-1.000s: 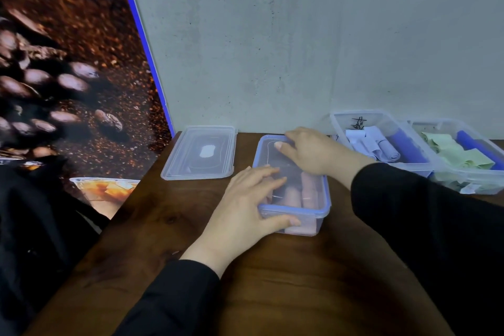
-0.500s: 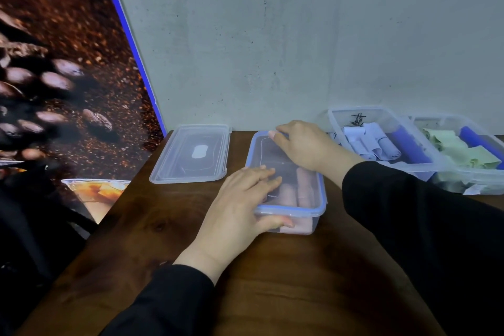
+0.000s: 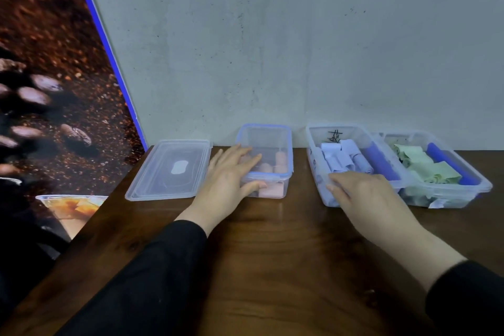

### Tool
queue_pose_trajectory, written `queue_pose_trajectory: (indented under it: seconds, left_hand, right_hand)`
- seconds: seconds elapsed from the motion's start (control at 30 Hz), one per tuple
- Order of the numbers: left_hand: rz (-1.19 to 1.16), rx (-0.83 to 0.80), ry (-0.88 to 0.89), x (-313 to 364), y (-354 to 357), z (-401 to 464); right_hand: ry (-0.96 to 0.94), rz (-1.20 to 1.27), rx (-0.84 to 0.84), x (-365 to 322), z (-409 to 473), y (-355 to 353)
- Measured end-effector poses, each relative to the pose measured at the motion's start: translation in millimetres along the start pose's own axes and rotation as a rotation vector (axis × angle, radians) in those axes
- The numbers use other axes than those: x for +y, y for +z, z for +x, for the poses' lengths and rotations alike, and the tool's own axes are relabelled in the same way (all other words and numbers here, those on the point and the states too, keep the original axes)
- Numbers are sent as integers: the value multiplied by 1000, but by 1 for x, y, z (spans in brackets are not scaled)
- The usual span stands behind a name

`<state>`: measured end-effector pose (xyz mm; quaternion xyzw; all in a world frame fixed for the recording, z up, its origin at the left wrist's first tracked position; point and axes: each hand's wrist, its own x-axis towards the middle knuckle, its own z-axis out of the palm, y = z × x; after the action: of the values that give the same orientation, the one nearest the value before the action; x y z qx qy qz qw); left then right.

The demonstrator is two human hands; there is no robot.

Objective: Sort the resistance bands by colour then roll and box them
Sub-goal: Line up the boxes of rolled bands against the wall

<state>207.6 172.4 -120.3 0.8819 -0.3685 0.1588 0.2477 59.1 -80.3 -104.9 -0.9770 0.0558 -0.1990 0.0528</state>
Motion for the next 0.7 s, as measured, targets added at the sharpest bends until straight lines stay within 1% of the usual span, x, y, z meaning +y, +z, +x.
queue_pose_trajectory:
  seconds: [0.1, 0.17, 0.23, 0.27, 0.33, 0.37, 0.4, 0.47, 0.57, 0.63, 0.7]
  left_hand:
    - [90, 77, -50, 3, -2, 0]
    - [50, 186, -78, 9, -6, -13]
    - [49, 298, -173, 6, -11, -31]
    - [87, 333, -239, 0, -15, -39]
    - [191, 310, -367, -14, -23, -55]
    - [225, 250, -412, -21, -27, -60]
    - [247, 183, -439, -27, -30, -64]
    - [282, 105, -423, -34, -34, -71]
    - [315, 108, -359, -41, -35, -77]
    - [320, 119, -390, -41, -37, -76]
    - [275, 155, -426, -39, -41, -75]
  right_hand:
    - [-17, -28, 96, -6, -1, 9]
    - [-49, -32, 163, -13, -5, 9]
    - [-87, -41, 192, -20, -10, 5]
    - [-94, -50, 188, -23, -13, 3]
    - [-88, -72, 172, -30, -20, 1]
    - [-85, -79, 170, -34, -25, -1]
    - [-79, -78, 168, -39, -31, -4]
    - [-71, -68, 154, -48, -42, -9]
    - [-84, -40, 154, -59, -58, -17]
    - [-91, -35, 149, -67, -66, -24]
    - [-89, -49, 156, -73, -73, -28]
